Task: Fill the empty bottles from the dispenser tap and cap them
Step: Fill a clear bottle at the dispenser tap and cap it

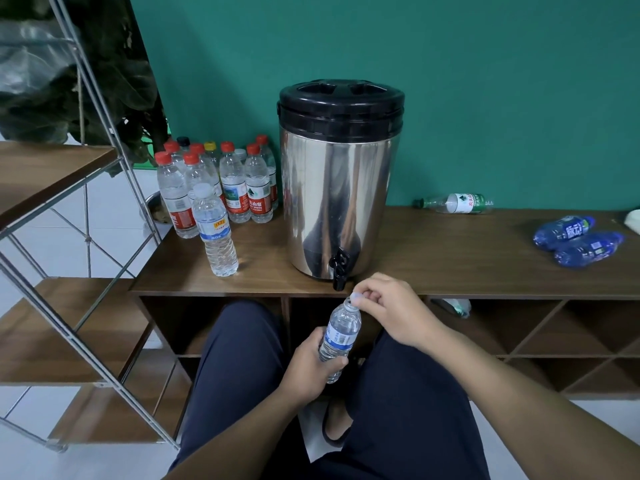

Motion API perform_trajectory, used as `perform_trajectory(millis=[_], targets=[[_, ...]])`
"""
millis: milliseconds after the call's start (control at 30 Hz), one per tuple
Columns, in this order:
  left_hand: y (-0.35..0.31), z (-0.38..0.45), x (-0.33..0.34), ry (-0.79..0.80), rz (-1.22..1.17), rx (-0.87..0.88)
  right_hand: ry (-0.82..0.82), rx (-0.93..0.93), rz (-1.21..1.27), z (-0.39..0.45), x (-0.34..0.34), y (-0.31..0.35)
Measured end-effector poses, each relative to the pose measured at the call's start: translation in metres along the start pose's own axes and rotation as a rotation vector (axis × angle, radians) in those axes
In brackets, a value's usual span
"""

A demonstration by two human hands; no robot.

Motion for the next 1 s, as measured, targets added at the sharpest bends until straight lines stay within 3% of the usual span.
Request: perform_trajectory(millis=[633, 767, 900, 1000], targets=[[-0.068, -0.031, -0.064, 0.108, -0.091, 0.146, 0.317, -0.386, -0.476, 0.011, -0.051, 0.122], [-0.089, -0.034, -0.081, 0.034, -0.074, 0.182, 0.264, -0.294, -0.608, 0.025, -0.056, 0.160], [-0.105, -0.036, -0.097, -0.059, -0.029, 0.194, 0.084, -0.268, -0.953, 0.040, -0.047, 0.189], [-0.112, -0.037, -0.109, -0.101, 0.000, 0.212, 0.014, -0.245, -0.865, 0.051, -0.044, 0.200]])
Point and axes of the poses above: each hand's wrist, its own z-axis towards the middle knuckle, its own x-axis out of the palm, y = z × x, the point moved 3 cm from there along z, towards the middle knuckle, and after that the axes turned 1 degree about -z, right-handed, at the moved point
